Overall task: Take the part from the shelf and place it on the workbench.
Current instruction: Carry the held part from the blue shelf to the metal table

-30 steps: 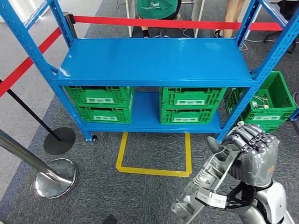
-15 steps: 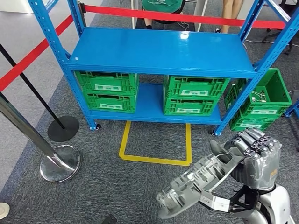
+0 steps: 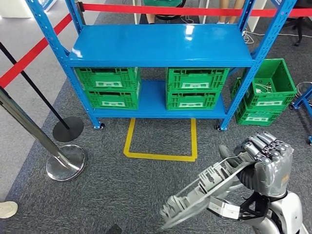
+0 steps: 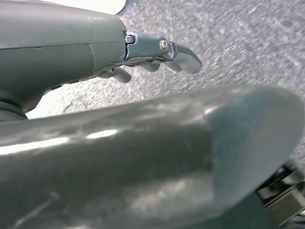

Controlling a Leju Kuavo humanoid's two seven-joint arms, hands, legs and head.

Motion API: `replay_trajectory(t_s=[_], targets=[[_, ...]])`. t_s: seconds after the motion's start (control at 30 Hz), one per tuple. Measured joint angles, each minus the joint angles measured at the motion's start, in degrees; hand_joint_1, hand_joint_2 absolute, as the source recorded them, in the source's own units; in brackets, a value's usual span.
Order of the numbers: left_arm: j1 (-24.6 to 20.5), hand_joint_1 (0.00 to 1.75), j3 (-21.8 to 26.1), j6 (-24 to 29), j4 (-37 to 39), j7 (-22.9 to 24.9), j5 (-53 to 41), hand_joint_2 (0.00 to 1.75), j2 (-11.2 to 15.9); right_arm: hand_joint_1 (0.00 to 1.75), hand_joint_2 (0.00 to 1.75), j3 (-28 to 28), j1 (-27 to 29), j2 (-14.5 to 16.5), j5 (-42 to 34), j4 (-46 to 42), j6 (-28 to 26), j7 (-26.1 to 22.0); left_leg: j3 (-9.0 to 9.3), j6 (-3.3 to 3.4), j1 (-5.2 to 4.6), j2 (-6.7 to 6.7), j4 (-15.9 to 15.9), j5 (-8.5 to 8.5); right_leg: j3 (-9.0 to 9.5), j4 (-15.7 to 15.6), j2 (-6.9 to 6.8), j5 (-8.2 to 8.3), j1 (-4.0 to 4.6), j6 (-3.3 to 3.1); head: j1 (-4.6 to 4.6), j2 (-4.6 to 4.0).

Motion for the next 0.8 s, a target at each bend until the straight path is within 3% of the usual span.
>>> replay_trajectory(t_s=[0.03,0.1,0.17,0.23,0.3,0.47,0.53,0.6,0.63,0.67,0.73,0.77,0.8], targets=[[0.0,0.0,0.0,0.0,0.0,0.0,0.01,0.0,0.01,1.75,1.75,0.0,0.02,0.0,0.01,0.0,0.03,0.0,-0.41,-0.09,0.04,0.0,3.24,-1.02,-0.98,0.13,-0.04,0.67,0.05,-0.01,0.01,0.0],[0.0,0.0,0.01,0.0,-0.01,0.0,0.09,0.0,0.01,1.75,1.75,0.0,0.01,0.01,0.12,0.0,0.24,0.03,1.16,-0.07,0.1,0.0,4.49,0.86,-2.88,0.47,-0.1,1.85,0.12,0.18,0.01,0.0],[-0.01,0.0,0.01,0.06,-0.02,-0.02,0.29,0.0,0.01,1.75,1.75,0.01,-0.07,0.03,0.34,-0.01,0.57,0.12,6.27,0.17,0.15,0.0,-1.27,3.41,-4.44,0.8,-0.08,2.87,0.17,0.57,0.01,0.0],[-0.02,0.0,0.02,0.18,-0.02,-0.11,0.47,0.0,-0.01,1.75,1.75,0.02,-0.31,0.04,0.56,-0.02,0.87,0.26,11.65,0.48,0.1,-0.03,-8.8,3.21,-5.39,1.14,-0.04,3.61,0.32,0.96,0.02,0.0],[-0.02,0.0,0.02,0.24,-0.02,-0.2,0.52,0.0,-0.02,1.75,1.75,0.02,-0.47,0.04,0.65,-0.02,1.0,0.33,13.62,0.62,0.03,-0.05,-12.0,2.47,-5.7,1.33,-0.04,3.87,0.43,1.11,0.04,0.0],[-0.03,0.0,0.02,0.27,-0.02,-0.23,0.54,0.0,-0.02,1.75,1.75,0.03,-0.49,0.04,0.67,-0.02,1.03,0.34,13.84,0.68,0.03,-0.07,-12.31,2.36,-5.73,1.33,-0.03,3.91,0.44,1.13,0.06,0.0],[-0.01,0.0,0.02,0.33,-0.02,-0.44,0.63,0.0,-0.02,1.75,1.75,0.04,-0.68,0.05,0.74,-0.02,1.15,0.41,14.03,0.95,-0.03,-0.1,-13.11,2.03,-5.92,1.3,-0.03,4.4,0.41,1.24,0.12,0.0],[0.18,0.0,0.11,0.39,-0.02,-0.96,0.98,0.0,0.02,1.75,1.75,0.24,-1.21,0.19,1.09,0.05,1.7,0.83,13.33,1.69,-0.26,-0.13,-13.61,2.56,-6.48,0.95,-0.05,5.55,0.09,1.76,0.12,0.0],[0.3,0.0,0.22,0.44,-0.02,-1.16,1.19,0.0,0.04,1.75,1.75,0.75,-1.97,0.28,1.96,0.27,2.56,1.67,12.23,2.3,-0.37,-0.04,-13.58,3.67,-7.63,4.26,-0.04,2.79,-0.07,2.15,0.16,0.0],[0.43,0.0,0.41,0.43,-0.02,-1.26,1.2,0.0,0.08,1.75,1.75,1.51,-3.1,-0.84,2.74,0.63,5.0,3.23,10.23,2.84,-0.47,0.06,-13.36,5.32,-7.52,7.56,-0.02,1.06,-0.24,2.58,0.22,0.0],[0.53,0.0,0.77,0.05,-0.02,-1.21,0.84,0.0,0.17,1.75,1.75,2.72,-5.54,-4.4,3.29,1.27,10.78,5.92,6.3,3.24,-0.48,0.22,-12.69,8.3,-4.43,10.92,0.03,-2.86,-0.3,3.02,0.38,0.0],[0.56,0.0,0.9,-0.32,-0.02,-1.24,0.57,0.0,0.25,1.75,1.75,2.77,-6.42,-6.86,2.4,1.38,13.87,6.53,4.86,2.99,-0.55,0.19,-12.27,9.25,-0.77,7.35,0.07,-2.24,-0.25,3.07,0.38,0.0],[0.6,0.0,0.97,-0.72,-0.03,-1.36,0.41,0.0,0.33,1.75,1.75,2.39,-6.92,-8.65,1.27,1.32,15.96,6.31,4.38,2.73,-0.6,0.15,-12.14,9.82,1.46,3.99,0.13,-2.62,-0.16,2.97,0.33,0.0]])
